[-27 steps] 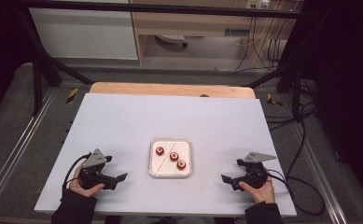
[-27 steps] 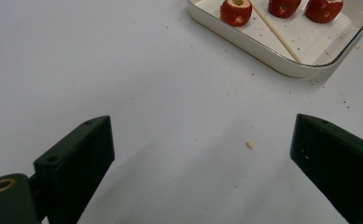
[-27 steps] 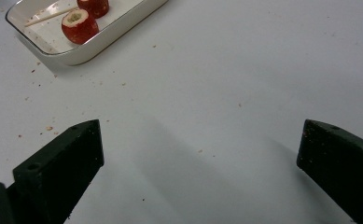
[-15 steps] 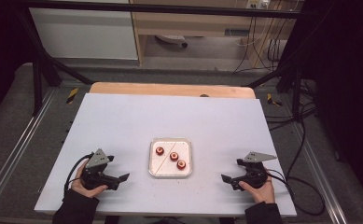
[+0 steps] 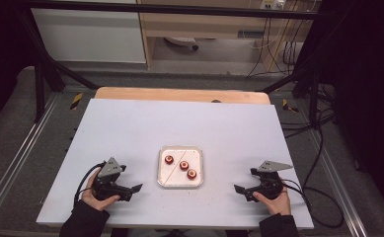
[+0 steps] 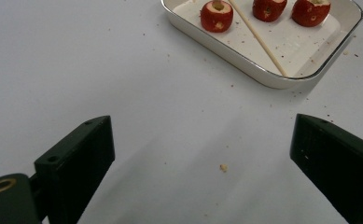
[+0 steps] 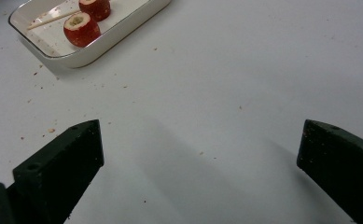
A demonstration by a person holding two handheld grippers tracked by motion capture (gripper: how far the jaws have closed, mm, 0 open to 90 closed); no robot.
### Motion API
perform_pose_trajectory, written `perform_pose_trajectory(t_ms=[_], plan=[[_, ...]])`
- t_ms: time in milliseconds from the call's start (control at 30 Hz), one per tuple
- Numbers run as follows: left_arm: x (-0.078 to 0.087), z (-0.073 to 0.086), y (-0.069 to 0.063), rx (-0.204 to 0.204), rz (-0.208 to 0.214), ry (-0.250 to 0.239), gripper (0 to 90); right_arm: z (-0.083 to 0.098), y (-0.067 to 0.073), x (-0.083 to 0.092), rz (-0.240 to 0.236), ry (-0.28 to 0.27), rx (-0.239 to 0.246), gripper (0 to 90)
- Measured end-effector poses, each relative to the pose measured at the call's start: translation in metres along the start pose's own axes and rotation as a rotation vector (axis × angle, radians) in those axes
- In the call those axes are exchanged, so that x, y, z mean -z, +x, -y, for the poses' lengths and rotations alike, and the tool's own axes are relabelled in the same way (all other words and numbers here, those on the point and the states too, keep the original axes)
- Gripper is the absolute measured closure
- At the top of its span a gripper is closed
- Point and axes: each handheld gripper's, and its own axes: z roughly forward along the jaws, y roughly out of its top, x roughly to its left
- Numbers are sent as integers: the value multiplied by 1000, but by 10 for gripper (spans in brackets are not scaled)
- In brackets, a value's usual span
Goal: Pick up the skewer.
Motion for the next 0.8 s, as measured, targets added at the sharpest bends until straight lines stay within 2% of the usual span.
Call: perform_pose_trajectory(t_ms=[333,467,800], plan=[[-7,-9,-11,-22,9,8,63,0,0,0,-1,4,-2,9],[-9,-13,-14,-18,6,10,64,0,0,-1,0,7,2,9],[-13,-32,-25,-24,-12,21,71,0,0,-1,3,8,3,9]])
